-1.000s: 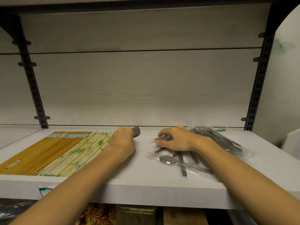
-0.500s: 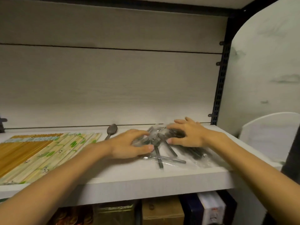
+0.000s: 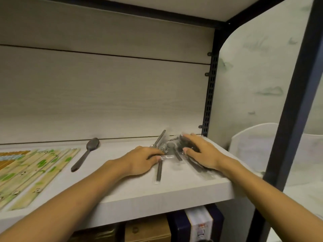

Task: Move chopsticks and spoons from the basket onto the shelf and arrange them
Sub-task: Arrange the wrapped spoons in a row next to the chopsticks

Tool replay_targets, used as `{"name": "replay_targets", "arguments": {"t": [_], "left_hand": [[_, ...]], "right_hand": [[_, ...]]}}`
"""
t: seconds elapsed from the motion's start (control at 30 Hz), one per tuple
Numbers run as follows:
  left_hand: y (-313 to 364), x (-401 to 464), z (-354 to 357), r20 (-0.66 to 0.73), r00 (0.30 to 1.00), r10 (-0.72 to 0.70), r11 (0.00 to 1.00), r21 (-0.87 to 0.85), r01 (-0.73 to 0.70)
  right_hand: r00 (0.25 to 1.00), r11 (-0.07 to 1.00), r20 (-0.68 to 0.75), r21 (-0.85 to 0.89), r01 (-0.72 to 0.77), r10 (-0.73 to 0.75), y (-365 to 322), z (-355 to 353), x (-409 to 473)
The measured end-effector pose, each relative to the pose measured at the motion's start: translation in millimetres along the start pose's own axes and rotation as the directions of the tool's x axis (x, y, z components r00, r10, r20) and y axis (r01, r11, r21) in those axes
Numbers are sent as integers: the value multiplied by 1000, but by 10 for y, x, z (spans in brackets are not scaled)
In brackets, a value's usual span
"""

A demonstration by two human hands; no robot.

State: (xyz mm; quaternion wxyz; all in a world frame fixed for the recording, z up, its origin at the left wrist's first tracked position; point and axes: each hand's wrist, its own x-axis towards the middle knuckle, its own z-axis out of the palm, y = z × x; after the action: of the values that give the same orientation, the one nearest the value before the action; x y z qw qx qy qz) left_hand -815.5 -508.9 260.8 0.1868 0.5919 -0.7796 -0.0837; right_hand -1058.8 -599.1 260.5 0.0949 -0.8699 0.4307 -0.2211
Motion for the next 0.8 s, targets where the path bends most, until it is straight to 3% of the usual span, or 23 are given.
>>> {"name": "replay_targets", "arguments": {"t": [0.2,0.37,0.57,0.7,0.8], "left_hand": [[-62,-31,-20,-136,986,97,994,-40,-103],[-125,-142,-122,-165,981,103,994,-10,-106],[-175,-339,-271,-166,978,125,992,18,-124],[-356,-477,-350,-190,976,108,975,213,-66],[-529,-549,-408,-205,975,89,970,239,-38]], "right_hand": [[995,998,-88,28,52,-49,-35,29,39],[977,988,-187,-134,80,-105,-144,-79,69],[976,979,-79,-8,202,-202,-689,-102,287],[979,978,36,-38,203,-202,-939,50,603],[974,967,114,-143,210,-195,-1067,214,852]]}}
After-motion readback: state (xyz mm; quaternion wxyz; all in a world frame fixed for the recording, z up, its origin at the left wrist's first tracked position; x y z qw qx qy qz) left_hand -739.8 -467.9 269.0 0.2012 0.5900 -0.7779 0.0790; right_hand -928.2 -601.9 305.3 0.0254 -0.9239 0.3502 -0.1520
